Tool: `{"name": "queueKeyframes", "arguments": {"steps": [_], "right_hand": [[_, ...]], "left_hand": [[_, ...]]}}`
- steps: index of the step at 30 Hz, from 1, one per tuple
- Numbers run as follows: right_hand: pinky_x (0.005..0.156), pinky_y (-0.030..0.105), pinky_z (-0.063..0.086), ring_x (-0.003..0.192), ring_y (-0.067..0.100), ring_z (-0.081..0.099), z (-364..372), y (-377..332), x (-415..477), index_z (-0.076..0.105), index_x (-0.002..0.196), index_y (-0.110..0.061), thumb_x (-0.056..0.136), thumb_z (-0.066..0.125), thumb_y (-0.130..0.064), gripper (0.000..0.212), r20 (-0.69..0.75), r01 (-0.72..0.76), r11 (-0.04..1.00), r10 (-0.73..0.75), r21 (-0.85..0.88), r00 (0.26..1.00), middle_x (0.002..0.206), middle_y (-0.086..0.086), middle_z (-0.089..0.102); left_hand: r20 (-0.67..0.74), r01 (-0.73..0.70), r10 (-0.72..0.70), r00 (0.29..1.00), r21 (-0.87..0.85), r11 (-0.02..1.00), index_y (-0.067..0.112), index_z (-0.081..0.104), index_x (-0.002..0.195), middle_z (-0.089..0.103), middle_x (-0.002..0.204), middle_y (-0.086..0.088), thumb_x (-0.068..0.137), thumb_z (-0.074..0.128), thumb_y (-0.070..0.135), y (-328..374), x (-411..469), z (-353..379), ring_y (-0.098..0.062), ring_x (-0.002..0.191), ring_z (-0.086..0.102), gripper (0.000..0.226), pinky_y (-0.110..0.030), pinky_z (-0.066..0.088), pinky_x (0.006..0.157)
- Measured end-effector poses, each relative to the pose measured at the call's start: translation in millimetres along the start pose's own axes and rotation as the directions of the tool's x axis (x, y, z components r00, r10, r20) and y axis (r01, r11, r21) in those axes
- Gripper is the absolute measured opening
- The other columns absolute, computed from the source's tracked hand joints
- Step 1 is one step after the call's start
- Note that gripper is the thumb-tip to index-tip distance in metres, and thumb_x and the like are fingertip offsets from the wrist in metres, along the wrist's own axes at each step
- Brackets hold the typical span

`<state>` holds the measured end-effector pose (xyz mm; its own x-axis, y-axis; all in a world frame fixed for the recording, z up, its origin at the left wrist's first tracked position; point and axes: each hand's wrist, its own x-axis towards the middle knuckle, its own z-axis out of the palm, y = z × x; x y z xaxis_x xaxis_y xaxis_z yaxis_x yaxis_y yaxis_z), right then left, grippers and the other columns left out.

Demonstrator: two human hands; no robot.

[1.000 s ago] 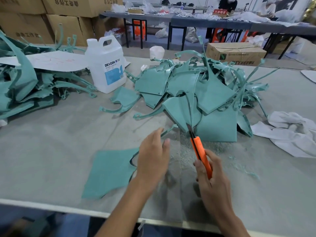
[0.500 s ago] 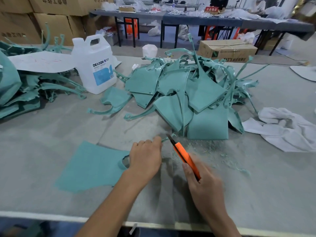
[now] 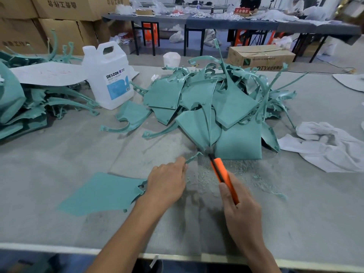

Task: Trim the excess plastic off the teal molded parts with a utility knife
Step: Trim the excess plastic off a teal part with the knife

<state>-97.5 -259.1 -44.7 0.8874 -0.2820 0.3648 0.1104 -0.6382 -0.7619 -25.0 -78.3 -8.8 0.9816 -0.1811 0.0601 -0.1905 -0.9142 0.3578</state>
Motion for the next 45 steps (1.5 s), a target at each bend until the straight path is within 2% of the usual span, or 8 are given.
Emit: {"name": "queueKeyframes", "arguments": {"steps": [9,15,20,25,28,31,34,45], "right_hand": [[0.074,-0.001,0.037,0.084,-0.003,0.059,-0.7,0.6,1.6,0.064,0.133,-0.029,0.094,0.054,-0.043,0.043,0.045,-0.023,0.999,0.021,0.039,0.999,0.101,-0.012,0.07],[0.073,0.025,0.046,0.089,0.008,0.065,0.5,6.9,3.4,0.064,0.132,-0.031,0.093,0.051,-0.05,0.045,0.0,-0.098,0.988,0.098,0.12,0.995,0.099,-0.01,0.072],[0.071,0.033,0.051,0.08,0.012,0.066,-2.3,16.3,0.8,0.059,0.13,-0.041,0.098,0.051,-0.056,0.036,-0.101,-0.164,0.973,0.182,0.16,0.978,0.092,-0.009,0.071],[0.065,0.046,0.055,0.069,0.016,0.066,-3.3,8.6,-0.5,0.052,0.118,-0.05,0.097,0.049,-0.056,0.022,-0.162,-0.158,0.959,0.198,0.234,0.967,0.093,-0.012,0.068],[0.066,0.046,0.054,0.071,0.015,0.064,-3.5,3.2,-6.1,0.057,0.119,-0.041,0.092,0.05,-0.057,0.033,-0.149,-0.115,0.973,0.145,0.198,0.978,0.086,-0.01,0.067],[0.065,0.029,0.046,0.067,0.003,0.056,-3.0,-7.2,-12.0,0.066,0.115,-0.033,0.086,0.052,-0.053,0.037,-0.089,-0.012,0.993,0.022,0.113,0.996,0.076,-0.014,0.063],[0.068,0.016,0.042,0.078,0.005,0.061,0.2,-17.3,-13.7,0.073,0.11,-0.029,0.085,0.07,-0.038,0.027,0.072,0.067,0.998,-0.065,-0.019,0.995,0.084,-0.013,0.069],[0.066,0.039,0.054,0.08,0.025,0.07,-2.5,-27.8,4.5,0.069,0.115,-0.041,0.088,0.07,-0.036,0.027,0.362,0.237,0.936,-0.132,-0.261,0.923,0.09,-0.007,0.073]], "left_hand": [[-0.029,-0.034,0.033,0.999,-0.052,0.998,0.024,0.034,0.089,0.053,0.069,0.004,0.108,0.023,0.035,-4.7,2.7,-3.8,-0.026,0.064,0.051,0.026,-0.04,0.038,0.07],[-0.19,-0.067,0.008,0.982,-0.305,0.95,0.016,0.047,0.088,0.048,0.063,0.002,0.109,0.034,0.03,9.1,16.9,0.4,-0.021,0.058,0.047,0.028,-0.037,0.034,0.057],[-0.041,-0.034,0.022,0.999,-0.341,0.939,0.021,0.061,0.134,0.064,0.126,-0.003,0.104,0.049,0.025,9.5,26.9,-9.6,-0.021,0.111,0.057,0.033,-0.034,0.044,0.1],[-0.311,0.059,-0.117,0.943,-0.188,0.98,0.016,0.061,0.065,0.063,0.073,0.006,0.095,0.042,0.061,-49.7,-0.9,-40.2,-0.02,0.076,0.059,0.057,-0.04,0.047,0.074],[-0.06,0.205,-0.207,0.976,-0.032,0.978,0.04,0.061,0.116,0.057,0.131,0.008,0.076,0.033,0.089,-79.6,-30.8,-38.1,-0.022,0.124,0.049,0.069,-0.044,0.04,0.102],[0.256,0.211,-0.211,0.943,0.03,0.977,0.049,0.012,0.152,0.007,0.166,0.004,0.056,0.032,0.104,-95.1,-51.0,-22.4,-0.019,0.152,-0.001,0.112,-0.047,0.013,0.12],[0.198,0.191,-0.169,0.965,-0.094,0.977,0.041,0.012,0.156,0.001,0.166,0.009,0.055,0.038,0.103,-89.9,-48.9,-12.1,-0.012,0.151,-0.011,0.122,-0.041,0.007,0.122],[0.044,0.159,-0.155,0.987,-0.113,0.981,0.029,0.023,0.155,0.012,0.165,0.012,0.053,0.042,0.102,-75.4,-38.1,7.5,-0.008,0.151,-0.004,0.127,-0.033,0.009,0.124]]}}
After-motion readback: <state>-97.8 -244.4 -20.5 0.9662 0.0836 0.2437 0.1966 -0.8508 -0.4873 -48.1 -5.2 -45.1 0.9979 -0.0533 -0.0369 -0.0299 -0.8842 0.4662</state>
